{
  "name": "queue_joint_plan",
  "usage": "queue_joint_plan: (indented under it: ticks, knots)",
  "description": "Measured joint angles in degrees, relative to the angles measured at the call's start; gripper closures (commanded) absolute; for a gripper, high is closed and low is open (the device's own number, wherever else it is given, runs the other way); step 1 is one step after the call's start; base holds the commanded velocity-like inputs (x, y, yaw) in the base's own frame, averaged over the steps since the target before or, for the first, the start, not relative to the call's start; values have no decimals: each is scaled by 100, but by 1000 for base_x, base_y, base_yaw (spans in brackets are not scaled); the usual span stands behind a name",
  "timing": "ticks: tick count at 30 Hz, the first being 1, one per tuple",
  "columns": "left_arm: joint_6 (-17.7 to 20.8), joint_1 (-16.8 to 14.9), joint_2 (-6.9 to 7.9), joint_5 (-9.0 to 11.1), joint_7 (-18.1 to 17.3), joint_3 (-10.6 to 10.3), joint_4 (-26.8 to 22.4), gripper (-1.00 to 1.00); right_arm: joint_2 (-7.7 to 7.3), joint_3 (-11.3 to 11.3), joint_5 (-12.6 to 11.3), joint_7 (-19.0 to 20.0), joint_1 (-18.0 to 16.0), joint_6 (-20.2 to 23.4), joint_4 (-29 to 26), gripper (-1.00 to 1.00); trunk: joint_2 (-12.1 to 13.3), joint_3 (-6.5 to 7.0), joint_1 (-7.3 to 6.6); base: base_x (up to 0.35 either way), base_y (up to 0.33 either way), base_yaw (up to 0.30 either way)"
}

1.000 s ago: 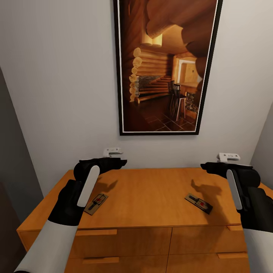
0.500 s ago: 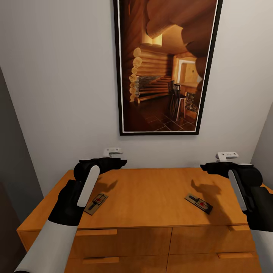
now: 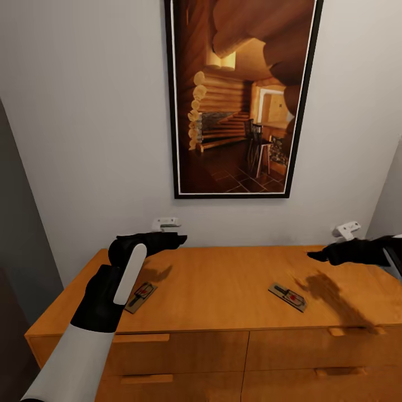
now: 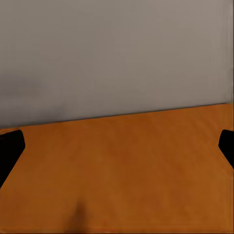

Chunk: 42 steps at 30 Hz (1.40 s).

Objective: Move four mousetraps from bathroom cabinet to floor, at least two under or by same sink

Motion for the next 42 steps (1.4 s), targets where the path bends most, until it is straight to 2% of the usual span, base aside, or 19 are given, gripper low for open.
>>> queue_joint_plan:
  ticks: [1, 2, 15, 37, 42]
  knots:
    - [-1, -1, -3, -1, -1, -1, 3, -100, 66, 31, -78, 906, 5, 13, -1, -100, 1, -1, 0, -170, -145, 0]
    - [-1, -1, -3, 0, -2, -1, 3, -100, 71, 56, -32, 946, 5, 15, 0, -100, 1, -1, 1, -182, -154, 0]
    - [0, -1, -2, 1, 2, -1, 2, -100, 105, 432, 25, 950, 5, 19, 0, -100, 1, -1, -1, -120, -102, 0]
    - [-1, -1, -2, -5, 2, -1, 2, -100, 141, 484, 45, 941, 5, 21, -1, -100, 1, 0, -1, -7, -6, 0]
    - [0, -1, -2, -5, 2, -1, 2, -100, 214, 491, 41, 930, 5, 21, -1, -100, 1, 0, -1, 0, 0, 0]
